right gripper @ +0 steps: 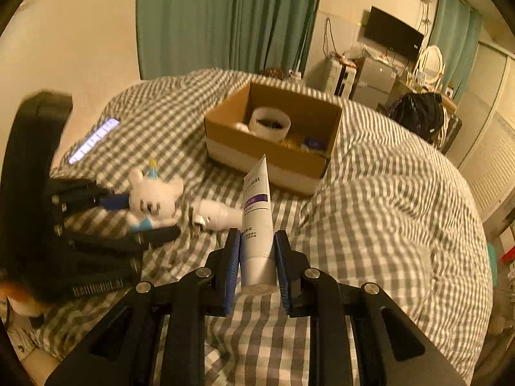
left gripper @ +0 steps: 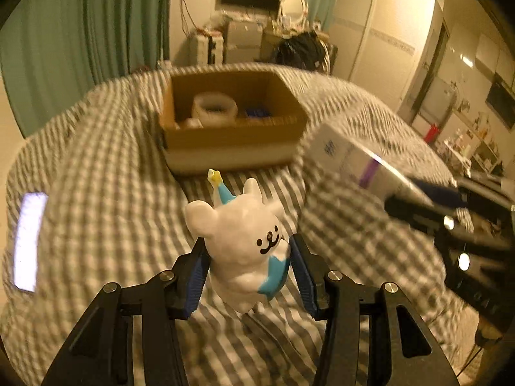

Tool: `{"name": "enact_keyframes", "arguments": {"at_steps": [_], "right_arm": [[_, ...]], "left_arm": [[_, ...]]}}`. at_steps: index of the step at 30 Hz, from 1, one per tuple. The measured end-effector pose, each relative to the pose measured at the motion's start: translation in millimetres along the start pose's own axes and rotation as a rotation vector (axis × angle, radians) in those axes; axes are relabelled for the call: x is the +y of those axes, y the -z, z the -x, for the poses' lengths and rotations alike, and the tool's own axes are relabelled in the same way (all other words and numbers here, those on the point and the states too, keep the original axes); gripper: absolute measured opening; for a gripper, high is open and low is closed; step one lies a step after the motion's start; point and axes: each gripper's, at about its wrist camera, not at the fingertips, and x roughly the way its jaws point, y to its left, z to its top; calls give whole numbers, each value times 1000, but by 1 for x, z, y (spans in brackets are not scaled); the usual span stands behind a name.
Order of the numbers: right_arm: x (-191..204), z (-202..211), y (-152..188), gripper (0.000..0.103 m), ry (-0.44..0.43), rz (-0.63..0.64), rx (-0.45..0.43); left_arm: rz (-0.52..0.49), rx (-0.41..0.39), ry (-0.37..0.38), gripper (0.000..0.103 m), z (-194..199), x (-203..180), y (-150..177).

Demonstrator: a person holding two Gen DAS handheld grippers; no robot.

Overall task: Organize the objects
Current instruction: 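Carry the bear into the box with the left gripper while the right drops the toothpaste in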

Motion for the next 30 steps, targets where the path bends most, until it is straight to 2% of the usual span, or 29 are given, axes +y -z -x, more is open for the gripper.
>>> {"name": "enact_keyframes", "arguments": {"at_steps": [7, 13, 23, 30], "right_arm": [[-1, 16, -33, 21, 19, 30, -77], [-13, 14, -74, 21, 34, 47, -136], [-38, -32, -141, 21, 31, 38, -177], [-67, -93, -169, 21, 14, 11, -147]], "left_arm": [[-13, -104, -56, 50, 24, 14, -45], [-39, -161, -103, 50, 12, 16, -87], [-53, -183, -146, 50, -42, 29, -150], [-40, -146, -168, 50, -109, 45, -185]]}}
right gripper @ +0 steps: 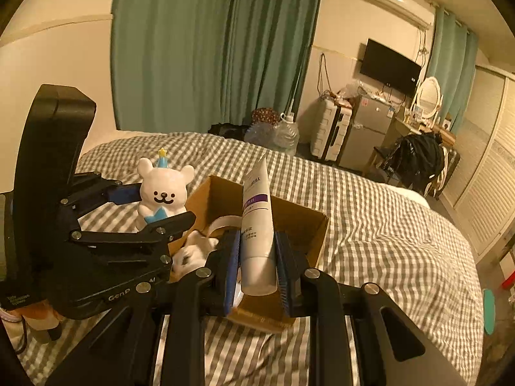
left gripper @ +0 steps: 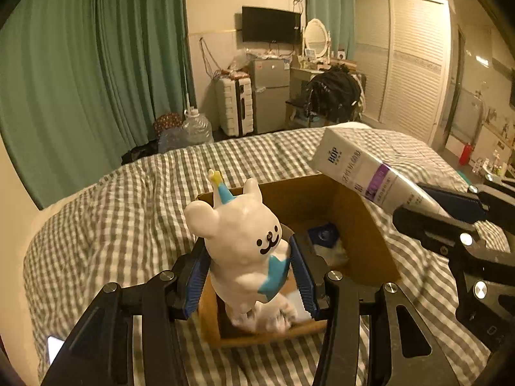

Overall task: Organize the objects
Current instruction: 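Carry the bear into the box with the left gripper while the right drops the toothpaste in, then move both grippers back from the box toward the white hair dryer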

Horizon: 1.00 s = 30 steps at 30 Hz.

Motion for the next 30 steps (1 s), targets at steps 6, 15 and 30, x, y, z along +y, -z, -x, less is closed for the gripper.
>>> {"name": "enact_keyframes", "arguments": {"at_steps": [6, 15, 30], "right_arm": [[-29, -66, 3, 21, -36, -26, 64], [-44, -123, 34, 21, -57, -64, 149], [-52, -52, 13, 50, -43, -141, 33]], "left_arm": [[-11, 39, -13, 50, -60, 2, 0], [3, 97, 41, 50, -93, 3, 14], [48, 46, 14, 85, -12, 13, -3]]}}
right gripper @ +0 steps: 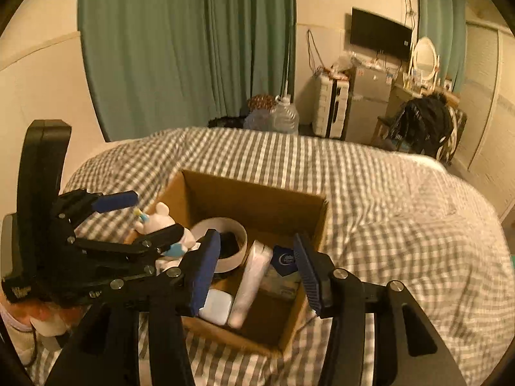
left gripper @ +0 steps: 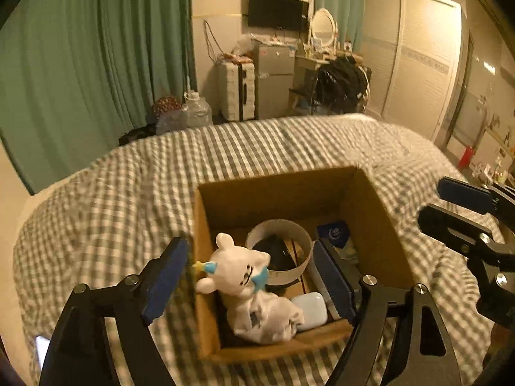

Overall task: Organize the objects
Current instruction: 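Move both grippers back from the box toward the white hair dryer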

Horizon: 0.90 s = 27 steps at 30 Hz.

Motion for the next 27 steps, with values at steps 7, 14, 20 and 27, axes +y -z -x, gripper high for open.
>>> {"name": "enact_keyframes", "arguments": {"at_steps": [7, 14, 20, 27], "right_arm": [[25, 91, -13, 57, 58, 58, -105], [52, 160, -9, 67, 95, 97, -158], [69, 195, 19, 76, 107, 110, -164], [72, 179, 78, 80, 142, 83, -87]], "left_arm": [[1, -88, -33, 91, 89, 7, 2], [-3, -132, -43, 94, 148, 5, 24], [2, -146, -33, 94, 172, 0, 56], [21, -134, -33, 95, 160, -12, 103]]}}
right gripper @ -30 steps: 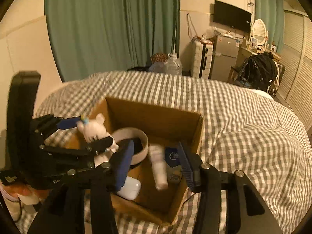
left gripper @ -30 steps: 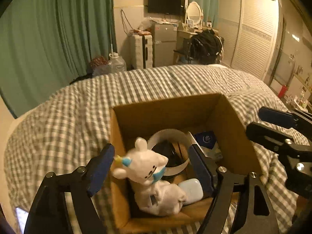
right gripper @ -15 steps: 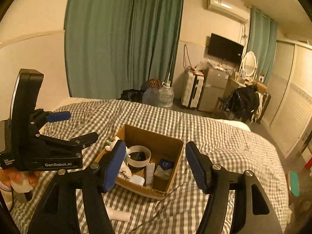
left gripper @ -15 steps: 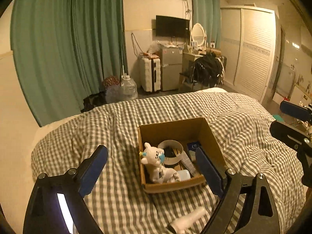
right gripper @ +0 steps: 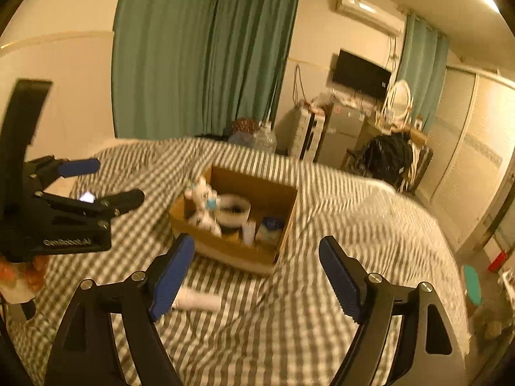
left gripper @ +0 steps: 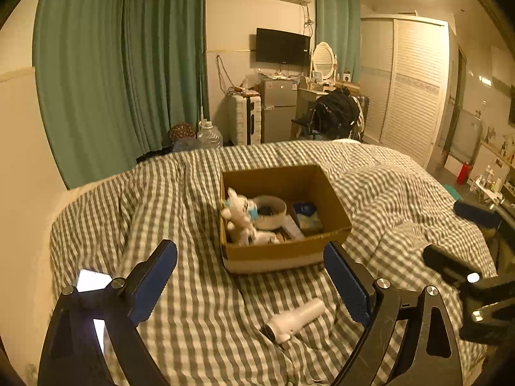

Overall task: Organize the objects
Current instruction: 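Move both grippers back from the box toward the white hair dryer, then grasp the white hair dryer by its body with the left gripper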

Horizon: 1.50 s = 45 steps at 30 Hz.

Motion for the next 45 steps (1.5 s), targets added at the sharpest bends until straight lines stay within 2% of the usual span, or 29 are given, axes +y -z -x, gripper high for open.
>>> {"name": "enact_keyframes", "arguments": {"at_steps": [4, 7, 15, 20, 28, 30, 31, 33, 34, 35, 45], "right_arm": [[-3, -37, 36, 81, 12, -63, 79], [-4, -68, 56, 81, 41, -80, 147], [-4, -120, 82, 81, 95, -86, 267], [-16, -117, 82, 83, 104, -128, 251], [-22, -123, 84, 84, 101, -159, 263], [-25, -126, 85, 84, 97, -173, 271], [-26, -128, 87, 84, 92, -179, 278], [-27, -131, 88, 84, 89, -185, 285], [-27, -132, 89, 84, 87, -187, 288], [-27, -132, 89, 84, 86, -187, 289], [-22, -132, 90, 84, 114, -192, 292]], "left_arm": [[16, 31, -19, 95, -24, -6, 31], [7, 87, -33, 95, -55, -12, 53], [-20, 250, -5, 95, -117, -25, 96], [-57, 342, 52, 95, -140, -43, 114], [-81, 422, 81, 95, -167, -59, 127], [-90, 425, 80, 93, -169, -61, 129], [-92, 423, 80, 87, -170, -62, 130], [-89, 430, 94, 75, -171, -61, 130], [-87, 434, 101, 64, -172, -61, 131], [-88, 438, 111, 58, -172, -62, 132], [-86, 400, 96, 58, -144, -60, 134]]}}
